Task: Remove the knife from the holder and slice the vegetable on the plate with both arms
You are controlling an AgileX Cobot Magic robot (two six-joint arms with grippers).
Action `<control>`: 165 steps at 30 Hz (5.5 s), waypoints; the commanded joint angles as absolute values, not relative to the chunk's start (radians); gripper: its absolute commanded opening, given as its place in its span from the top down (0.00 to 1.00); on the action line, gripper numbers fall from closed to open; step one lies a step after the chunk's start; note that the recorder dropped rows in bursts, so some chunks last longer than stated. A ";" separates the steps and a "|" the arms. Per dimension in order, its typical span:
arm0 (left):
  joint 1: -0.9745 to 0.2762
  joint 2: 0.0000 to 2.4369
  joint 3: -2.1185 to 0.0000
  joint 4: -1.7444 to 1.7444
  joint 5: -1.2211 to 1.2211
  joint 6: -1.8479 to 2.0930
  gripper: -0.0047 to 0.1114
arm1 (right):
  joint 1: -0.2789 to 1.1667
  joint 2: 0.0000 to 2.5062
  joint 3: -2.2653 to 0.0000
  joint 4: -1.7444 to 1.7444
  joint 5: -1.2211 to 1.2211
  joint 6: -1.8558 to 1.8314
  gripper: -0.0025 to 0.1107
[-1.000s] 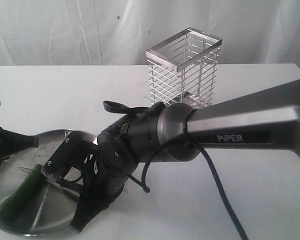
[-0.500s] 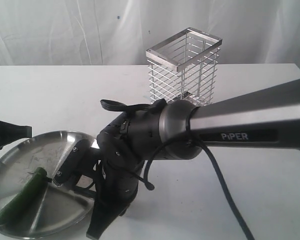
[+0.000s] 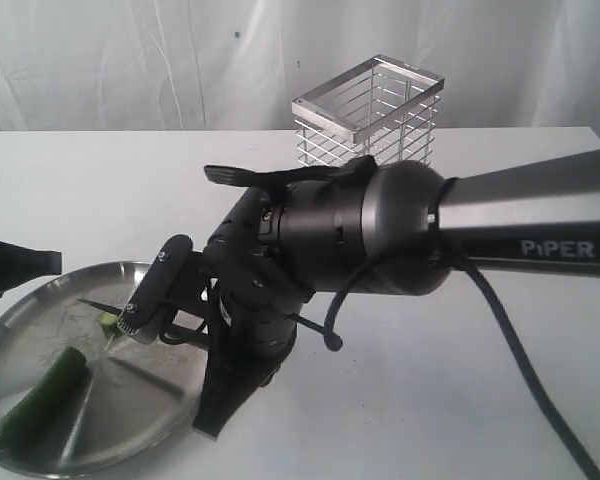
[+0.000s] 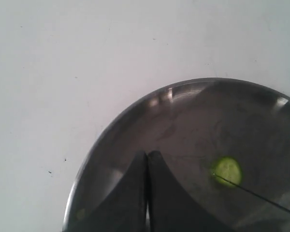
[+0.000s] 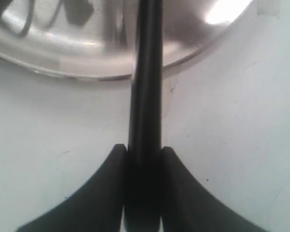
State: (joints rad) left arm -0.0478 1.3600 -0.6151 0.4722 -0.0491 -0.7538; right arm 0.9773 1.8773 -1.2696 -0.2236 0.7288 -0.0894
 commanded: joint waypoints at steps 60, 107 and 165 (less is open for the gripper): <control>-0.047 1.291 -0.608 0.480 0.050 -0.764 0.96 | 1.055 1.947 -1.267 -0.153 0.617 -0.123 0.98; -0.076 1.223 -0.608 0.419 0.173 -0.755 0.96 | 1.057 1.947 -1.284 -0.183 0.634 -0.092 0.98; -0.023 1.580 -0.990 -0.113 0.722 0.136 0.96 | 1.057 1.947 -1.284 -0.183 0.636 -0.104 0.98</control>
